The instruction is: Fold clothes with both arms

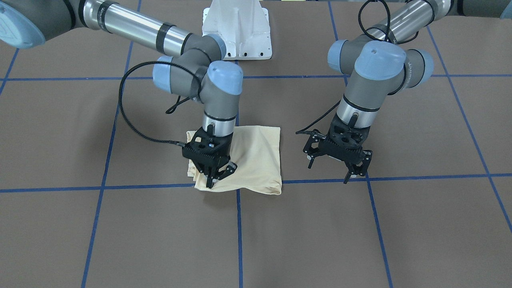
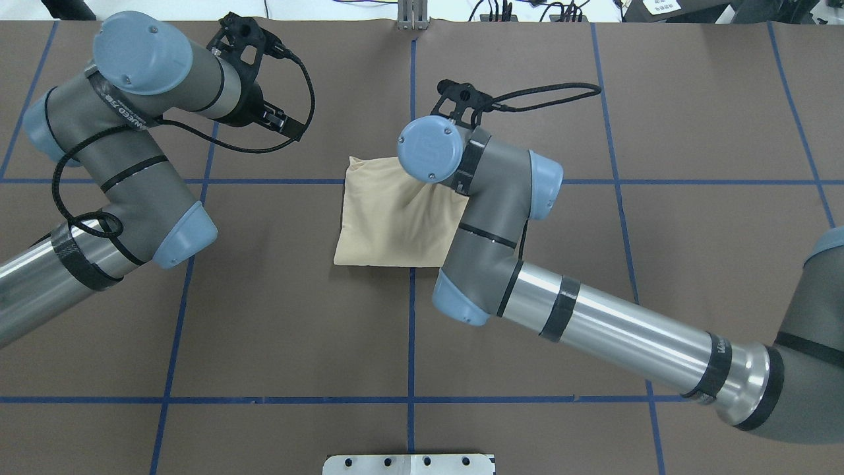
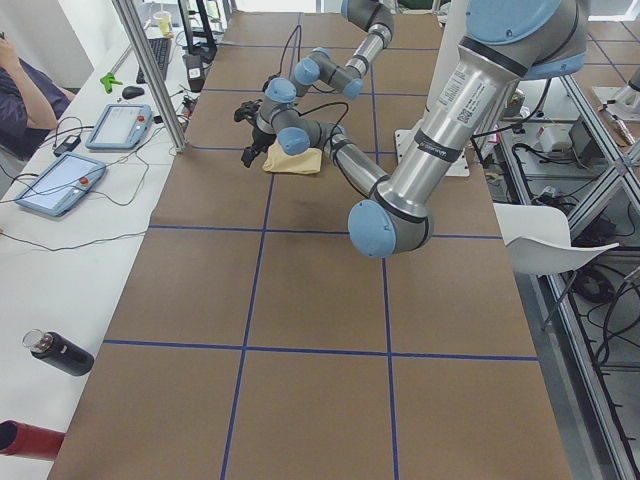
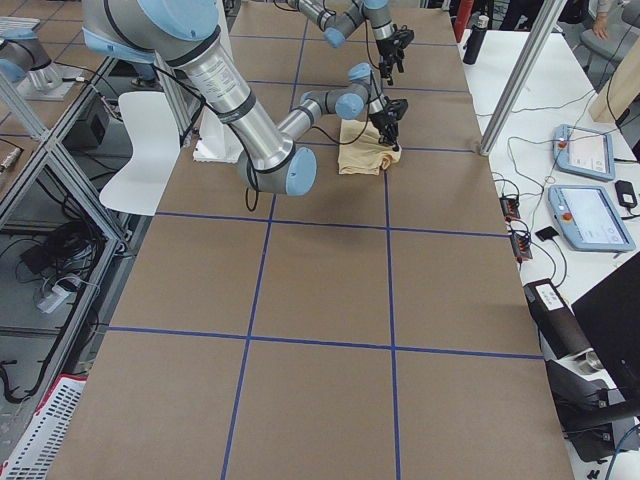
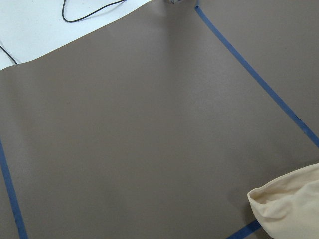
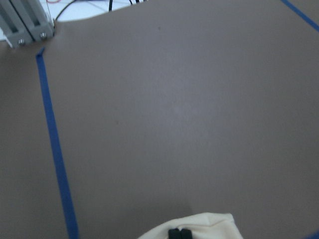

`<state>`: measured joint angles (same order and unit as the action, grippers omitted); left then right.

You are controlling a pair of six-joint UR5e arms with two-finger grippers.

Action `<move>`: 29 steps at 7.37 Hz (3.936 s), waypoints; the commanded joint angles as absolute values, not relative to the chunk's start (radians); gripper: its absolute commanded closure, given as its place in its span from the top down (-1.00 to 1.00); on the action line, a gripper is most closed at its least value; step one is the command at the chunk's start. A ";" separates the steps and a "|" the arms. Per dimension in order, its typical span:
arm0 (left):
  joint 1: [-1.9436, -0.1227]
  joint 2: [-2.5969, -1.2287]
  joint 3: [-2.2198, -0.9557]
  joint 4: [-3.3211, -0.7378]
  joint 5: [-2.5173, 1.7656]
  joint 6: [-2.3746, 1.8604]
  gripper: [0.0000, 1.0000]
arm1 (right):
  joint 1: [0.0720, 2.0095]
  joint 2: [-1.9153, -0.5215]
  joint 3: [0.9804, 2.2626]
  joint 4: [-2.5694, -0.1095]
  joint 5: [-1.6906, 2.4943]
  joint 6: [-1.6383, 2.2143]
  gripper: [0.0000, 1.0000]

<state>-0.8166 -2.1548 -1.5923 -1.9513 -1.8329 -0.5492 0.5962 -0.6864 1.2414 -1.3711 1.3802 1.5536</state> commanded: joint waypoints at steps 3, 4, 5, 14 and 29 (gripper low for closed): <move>-0.816 -2.123 -1.631 -1.951 -1.835 -0.549 1.00 | 0.701 -0.640 1.181 -1.250 1.479 1.479 0.99; -0.816 -2.122 -1.631 -1.951 -1.835 -0.549 1.00 | 0.703 -0.644 1.198 -1.255 1.541 1.476 0.99; -0.818 -2.115 -1.637 -1.951 -1.835 -0.548 1.00 | 0.712 -0.666 1.242 -1.281 1.589 1.467 0.99; -1.137 -1.594 -2.031 -1.936 -2.035 -0.064 1.00 | 1.375 -1.812 1.991 -1.361 2.153 0.227 0.99; -1.463 -1.468 -1.918 -1.508 -2.224 0.061 1.00 | 1.465 -1.973 1.996 -1.397 2.295 0.143 1.00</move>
<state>-1.4609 -1.4725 -1.9488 -1.5063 -2.2235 0.0553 1.4655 -1.9718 1.9973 -1.4011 2.2930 0.1395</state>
